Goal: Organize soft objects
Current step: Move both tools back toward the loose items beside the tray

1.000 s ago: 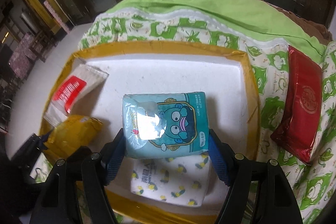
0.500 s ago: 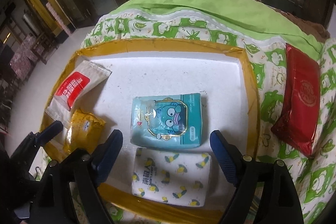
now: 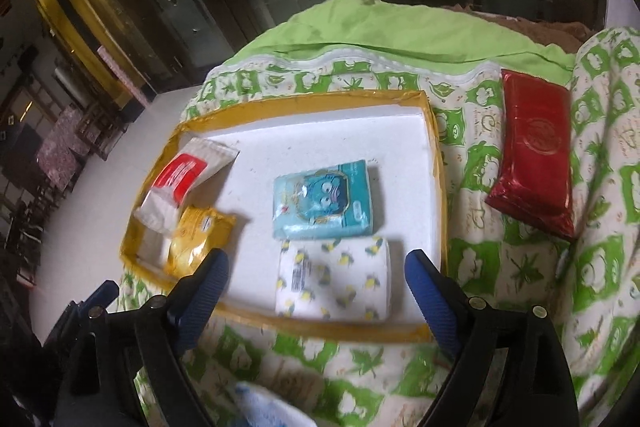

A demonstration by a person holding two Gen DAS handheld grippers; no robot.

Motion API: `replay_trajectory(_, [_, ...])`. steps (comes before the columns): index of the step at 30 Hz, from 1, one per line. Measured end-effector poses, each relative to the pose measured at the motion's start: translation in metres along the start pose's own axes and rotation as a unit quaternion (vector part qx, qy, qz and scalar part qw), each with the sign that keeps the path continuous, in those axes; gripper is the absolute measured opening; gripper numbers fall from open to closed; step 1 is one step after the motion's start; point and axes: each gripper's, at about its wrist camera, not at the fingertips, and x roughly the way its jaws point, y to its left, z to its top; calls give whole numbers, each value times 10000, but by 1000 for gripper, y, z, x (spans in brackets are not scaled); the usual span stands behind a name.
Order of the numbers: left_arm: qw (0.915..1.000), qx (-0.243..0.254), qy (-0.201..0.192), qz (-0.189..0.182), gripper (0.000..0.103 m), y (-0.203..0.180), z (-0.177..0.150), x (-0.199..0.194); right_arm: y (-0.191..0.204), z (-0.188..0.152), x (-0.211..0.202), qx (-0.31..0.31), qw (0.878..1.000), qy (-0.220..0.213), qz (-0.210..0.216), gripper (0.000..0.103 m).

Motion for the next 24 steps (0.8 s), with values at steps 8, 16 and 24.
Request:
replay_trajectory(8, [9999, -126, 9, -22, 96, -1, -17, -18, 7, -37, -21, -256, 9997, -16, 39, 94])
replay_trajectory(16, [9999, -169, 28, 7, 96, 0, -33, -36, 11, -68, -41, -280, 9995, -83, 114, 97])
replay_trajectory(24, [9997, -227, -23, -39, 97, 0, -50, -61, 8, -91, -62, -307, 9991, -256, 114, 100])
